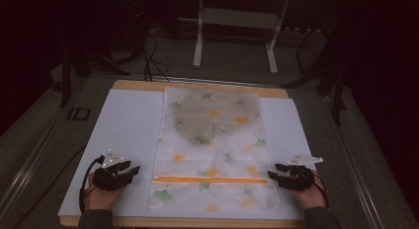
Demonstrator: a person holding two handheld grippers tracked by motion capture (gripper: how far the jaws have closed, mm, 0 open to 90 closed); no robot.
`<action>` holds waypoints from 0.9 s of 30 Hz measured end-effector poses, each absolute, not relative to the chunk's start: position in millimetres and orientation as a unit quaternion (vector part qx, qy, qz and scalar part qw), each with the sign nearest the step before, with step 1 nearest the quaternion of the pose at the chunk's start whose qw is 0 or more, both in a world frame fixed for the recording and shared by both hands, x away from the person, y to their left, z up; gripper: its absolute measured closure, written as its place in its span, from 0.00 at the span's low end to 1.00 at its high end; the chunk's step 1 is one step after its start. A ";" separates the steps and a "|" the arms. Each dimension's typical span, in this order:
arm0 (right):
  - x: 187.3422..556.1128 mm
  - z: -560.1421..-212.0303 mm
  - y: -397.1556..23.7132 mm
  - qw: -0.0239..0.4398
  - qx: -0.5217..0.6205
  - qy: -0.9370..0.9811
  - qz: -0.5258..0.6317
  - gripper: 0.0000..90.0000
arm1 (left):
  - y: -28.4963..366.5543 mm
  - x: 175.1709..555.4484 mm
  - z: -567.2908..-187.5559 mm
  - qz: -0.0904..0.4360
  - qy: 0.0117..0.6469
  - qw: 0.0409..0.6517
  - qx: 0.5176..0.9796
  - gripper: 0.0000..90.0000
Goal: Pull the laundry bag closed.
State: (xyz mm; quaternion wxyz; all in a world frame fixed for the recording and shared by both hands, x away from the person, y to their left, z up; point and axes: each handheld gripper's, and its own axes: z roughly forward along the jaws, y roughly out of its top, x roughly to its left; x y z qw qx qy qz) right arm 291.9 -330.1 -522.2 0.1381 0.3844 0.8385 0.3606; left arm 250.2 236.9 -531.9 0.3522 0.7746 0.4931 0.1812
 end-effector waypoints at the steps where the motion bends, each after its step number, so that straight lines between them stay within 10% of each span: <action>1: 293.2 -520.3 -328.4 0.139 0.378 0.842 0.358 0.58 | 236.6 250.3 -532.0 0.180 0.493 0.352 0.775 0.63; 27: 306.0 -494.5 -246.7 0.112 0.259 0.892 0.354 0.60 | 229.4 254.7 -529.8 0.157 0.477 0.365 0.784 0.60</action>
